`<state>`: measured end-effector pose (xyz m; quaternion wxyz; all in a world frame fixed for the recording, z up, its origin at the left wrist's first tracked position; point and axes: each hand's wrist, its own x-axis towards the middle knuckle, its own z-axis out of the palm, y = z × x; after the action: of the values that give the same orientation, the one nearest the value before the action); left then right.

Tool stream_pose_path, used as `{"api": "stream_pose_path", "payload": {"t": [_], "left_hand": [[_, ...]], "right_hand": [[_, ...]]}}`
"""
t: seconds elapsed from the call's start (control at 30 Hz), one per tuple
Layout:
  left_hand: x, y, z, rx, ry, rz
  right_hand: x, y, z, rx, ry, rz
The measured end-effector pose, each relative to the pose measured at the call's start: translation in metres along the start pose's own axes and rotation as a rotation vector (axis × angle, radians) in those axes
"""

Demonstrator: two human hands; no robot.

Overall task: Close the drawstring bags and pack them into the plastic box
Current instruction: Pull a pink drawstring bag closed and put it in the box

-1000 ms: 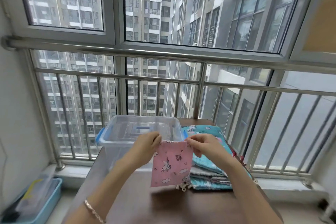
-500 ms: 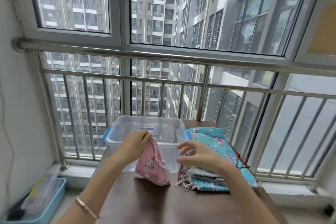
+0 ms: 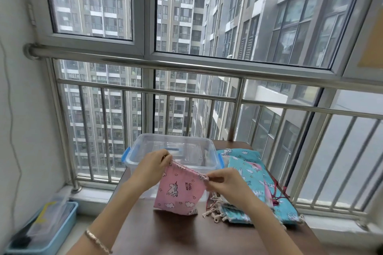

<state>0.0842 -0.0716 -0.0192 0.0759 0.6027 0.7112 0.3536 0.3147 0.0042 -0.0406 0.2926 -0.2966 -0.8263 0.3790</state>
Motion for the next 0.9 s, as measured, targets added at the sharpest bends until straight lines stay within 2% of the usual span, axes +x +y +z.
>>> {"api": "stream_pose_path", "payload": {"t": [0.1,0.33,0.53,0.6,0.7,0.77,0.83,0.9], "left_hand": [[0.001,0.002,0.000,-0.001,-0.028,0.015],[0.003,0.006,0.003,-0.036,-0.076,0.037],[0.004,-0.004,-0.003,0.001,-0.063,0.049],[0.006,-0.005,-0.006,0.036,-0.067,0.060],[0.007,0.004,-0.007,0.049,-0.076,0.060],[0.007,0.012,-0.006,-0.010,-0.056,0.038],[0.007,0.019,-0.004,-0.254,-0.063,-0.034],[0.007,0.027,-0.003,-0.646,-0.137,-0.109]], "right_hand": [[0.003,0.003,-0.011,-0.055,0.066,0.028],[0.004,0.006,-0.024,-0.078,0.107,0.030],[0.004,0.022,-0.050,-0.064,0.061,0.120],[0.005,0.024,-0.056,0.183,0.088,0.166],[0.007,0.018,-0.052,0.829,0.131,0.291],[0.008,0.017,-0.048,1.073,0.138,0.327],[0.008,0.018,-0.043,1.204,0.113,0.311],[0.008,0.013,-0.040,1.325,0.098,0.283]]}}
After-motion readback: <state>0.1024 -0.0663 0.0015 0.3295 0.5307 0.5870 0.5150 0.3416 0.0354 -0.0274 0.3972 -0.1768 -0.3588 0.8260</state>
